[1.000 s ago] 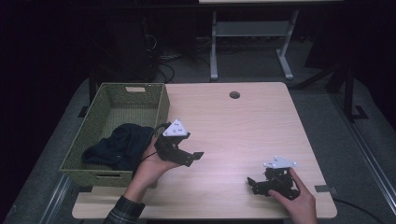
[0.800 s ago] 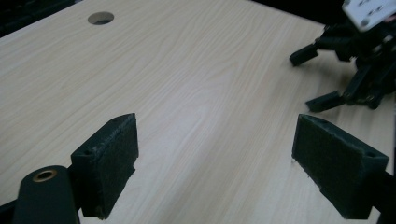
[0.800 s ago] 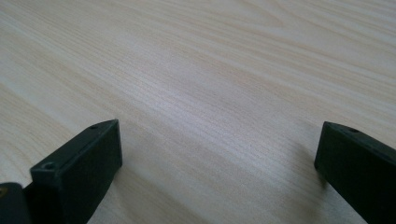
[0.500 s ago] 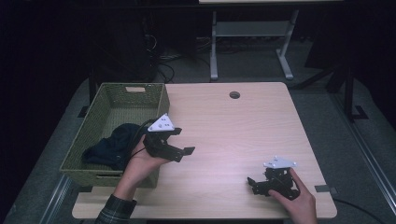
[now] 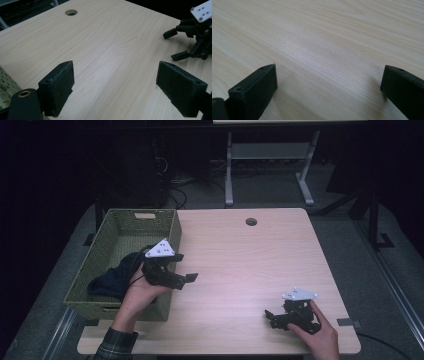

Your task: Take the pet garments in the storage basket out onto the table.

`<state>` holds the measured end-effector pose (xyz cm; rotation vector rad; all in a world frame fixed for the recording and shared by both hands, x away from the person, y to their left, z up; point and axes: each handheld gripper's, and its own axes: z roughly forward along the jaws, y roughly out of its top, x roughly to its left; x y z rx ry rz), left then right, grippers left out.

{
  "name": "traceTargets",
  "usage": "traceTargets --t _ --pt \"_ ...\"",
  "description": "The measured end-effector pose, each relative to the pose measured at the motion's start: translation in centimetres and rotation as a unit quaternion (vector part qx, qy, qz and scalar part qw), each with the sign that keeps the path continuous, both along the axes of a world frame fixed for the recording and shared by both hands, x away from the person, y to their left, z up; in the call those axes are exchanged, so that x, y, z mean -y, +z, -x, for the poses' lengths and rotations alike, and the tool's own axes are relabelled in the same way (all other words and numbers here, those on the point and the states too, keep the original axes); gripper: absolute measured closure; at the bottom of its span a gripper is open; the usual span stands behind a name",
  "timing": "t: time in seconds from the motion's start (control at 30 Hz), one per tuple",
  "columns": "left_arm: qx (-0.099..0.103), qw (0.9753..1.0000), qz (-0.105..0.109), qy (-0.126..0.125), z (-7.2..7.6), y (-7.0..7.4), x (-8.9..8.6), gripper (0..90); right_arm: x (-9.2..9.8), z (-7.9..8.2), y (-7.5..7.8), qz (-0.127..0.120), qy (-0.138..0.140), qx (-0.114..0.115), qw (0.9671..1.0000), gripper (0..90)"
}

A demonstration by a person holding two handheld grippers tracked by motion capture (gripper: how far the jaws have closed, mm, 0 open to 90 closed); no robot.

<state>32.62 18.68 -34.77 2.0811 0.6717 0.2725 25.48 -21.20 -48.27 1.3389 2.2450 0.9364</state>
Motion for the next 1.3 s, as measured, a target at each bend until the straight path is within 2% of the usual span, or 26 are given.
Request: traceTargets --t 0.73,1.1,1.17,1.3 --pt "-0.006 0.9994 0.009 0.033 -0.4 0.8 -4.3 14.7 0.0 0.0 0.0 0.000 0.000 0.000 1.0000 0.4" --pt "-0.003 0.9979 0.009 0.064 -0.5 1.2 -7.6 15.2 0.0 0.0 0.0 0.000 0.000 0.000 1.0000 0.4" --pt "-0.001 0.9977 0.009 0.067 -0.6 1.2 -8.2 18.7 0.0 0.0 0.0 0.000 0.000 0.000 1.0000 0.4" --pt "-0.001 0.9969 0.006 0.078 -0.6 1.2 -9.3 18.9 0.0 0.0 0.0 0.000 0.000 -0.001 1.0000 0.5"
